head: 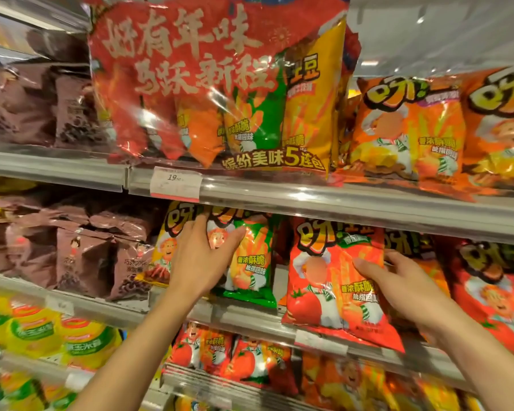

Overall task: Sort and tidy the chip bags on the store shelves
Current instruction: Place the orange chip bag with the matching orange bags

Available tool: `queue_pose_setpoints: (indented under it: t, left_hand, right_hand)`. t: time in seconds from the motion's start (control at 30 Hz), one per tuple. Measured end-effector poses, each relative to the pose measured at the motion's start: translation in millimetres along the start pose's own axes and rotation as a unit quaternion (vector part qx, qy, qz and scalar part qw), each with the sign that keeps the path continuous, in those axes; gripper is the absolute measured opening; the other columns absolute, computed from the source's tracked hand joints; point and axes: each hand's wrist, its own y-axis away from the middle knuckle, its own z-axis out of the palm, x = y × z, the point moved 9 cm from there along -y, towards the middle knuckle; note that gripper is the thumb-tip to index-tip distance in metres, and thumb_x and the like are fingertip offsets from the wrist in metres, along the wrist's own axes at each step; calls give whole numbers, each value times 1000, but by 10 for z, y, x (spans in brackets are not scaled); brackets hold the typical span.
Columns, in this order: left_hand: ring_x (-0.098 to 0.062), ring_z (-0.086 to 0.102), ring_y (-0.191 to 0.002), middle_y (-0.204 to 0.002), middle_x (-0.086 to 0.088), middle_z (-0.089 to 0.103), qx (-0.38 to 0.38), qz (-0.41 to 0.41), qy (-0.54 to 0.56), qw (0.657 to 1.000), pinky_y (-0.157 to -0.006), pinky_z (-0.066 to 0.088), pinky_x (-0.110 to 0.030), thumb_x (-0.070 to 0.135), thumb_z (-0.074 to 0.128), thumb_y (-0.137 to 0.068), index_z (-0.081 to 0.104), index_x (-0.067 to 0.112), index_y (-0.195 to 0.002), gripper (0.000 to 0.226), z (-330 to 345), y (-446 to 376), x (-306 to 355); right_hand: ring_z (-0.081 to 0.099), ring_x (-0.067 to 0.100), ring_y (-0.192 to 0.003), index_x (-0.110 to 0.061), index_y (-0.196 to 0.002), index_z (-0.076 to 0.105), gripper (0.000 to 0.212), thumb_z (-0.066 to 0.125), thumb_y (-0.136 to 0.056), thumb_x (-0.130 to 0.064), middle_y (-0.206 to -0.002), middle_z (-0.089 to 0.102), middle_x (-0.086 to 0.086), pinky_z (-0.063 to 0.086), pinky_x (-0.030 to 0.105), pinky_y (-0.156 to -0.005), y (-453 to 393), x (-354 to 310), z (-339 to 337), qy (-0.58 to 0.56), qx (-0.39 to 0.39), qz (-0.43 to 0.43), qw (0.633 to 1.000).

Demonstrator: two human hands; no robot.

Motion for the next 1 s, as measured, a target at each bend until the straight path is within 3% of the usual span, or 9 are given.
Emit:
queue_pose_setpoints:
  t: [0.1, 0.23, 0.33, 0.4, 0.57, 0.63, 0.7, 0.83, 1.0]
  left_hand:
    - [-26, 45, -135, -143, -3, 51, 16, -2, -3, 1000, -109, 41, -48, 79, 57, -80, 46, 22, -144, 86, -143, 75, -117]
    - [-13, 54, -124, -130, 10, 60, 25, 2, 15, 1000, -101, 48, -50, 86, 56, -75, 49, 41, -137, 77, -366, 172, -315]
    - [-10, 56, -121, -128, 14, 61, 43, 2, 14, 999, -100, 49, -47, 80, 60, -78, 48, 42, -138, 72, -544, 303, -401]
    - [-12, 53, -124, -130, 12, 60, 55, -6, 5, 998, -101, 48, -48, 78, 60, -78, 47, 41, -139, 72, -645, 391, -474]
    - [-14, 51, -123, -125, 9, 58, 73, -25, 6, 997, -102, 47, -50, 79, 57, -75, 47, 37, -140, 77, -849, 569, -614]
    - [-15, 53, -121, -123, 7, 57, 92, -26, 5, 995, -100, 48, -49, 77, 57, -76, 47, 36, -139, 76, -945, 636, -637]
    - [-17, 53, -122, -126, 6, 57, 100, -29, 2, 995, -100, 48, -50, 77, 57, -76, 46, 36, -140, 76, -1009, 686, -664]
    - [-14, 50, -124, -128, 7, 53, 99, -30, 2, 995, -100, 46, -43, 77, 56, -76, 43, 34, -143, 80, -1024, 786, -676]
    - [-14, 47, -128, -130, 13, 47, 90, -29, -1, 996, -99, 42, -37, 74, 60, -79, 38, 35, -146, 81, -895, 875, -672]
  right_hand:
    - [74, 17, -85, -18, -102, 66, 18, 68, -92, -34, -83, 78, -9, 56, 43, -90, -58, -24, 113, -16, 6, -5, 1000]
    - [72, 12, -85, -18, -105, 66, 20, 66, -94, -35, -89, 76, -7, 56, 34, -82, -148, -121, 343, -25, 12, -18, 999]
    - [73, 17, -90, -20, -104, 66, 22, 66, -93, -39, -96, 76, -4, 57, 46, -91, -225, -133, 558, -30, 11, -15, 999]
    - [72, 18, -90, -19, -106, 66, 24, 66, -93, -39, -97, 76, -3, 57, 45, -90, -258, -146, 705, -30, 10, -17, 999]
    - [65, 14, -79, -11, -111, 57, 31, 62, -96, -38, -91, 69, -1, 51, 31, -69, -318, -225, 1006, -8, 30, -31, 999]
    - [65, 21, -87, -9, -117, 54, 38, 61, -96, -40, -98, 69, 5, 53, 36, -78, -346, -238, 1123, -2, 40, -33, 999]
    - [64, 31, -106, -6, -131, 49, 53, 60, -95, -44, -114, 68, 10, 52, 43, -94, -367, -242, 1231, 10, 53, -26, 998]
    - [59, 40, -114, 2, -133, 45, 55, 50, -100, -42, -117, 65, 21, 46, 40, -91, -330, -295, 1373, 127, 82, -39, 988]
    - [55, 42, -110, 8, -121, 56, 51, 49, -99, -37, -117, 61, 29, 44, 45, -95, -195, -458, 1412, 339, 170, -138, 915]
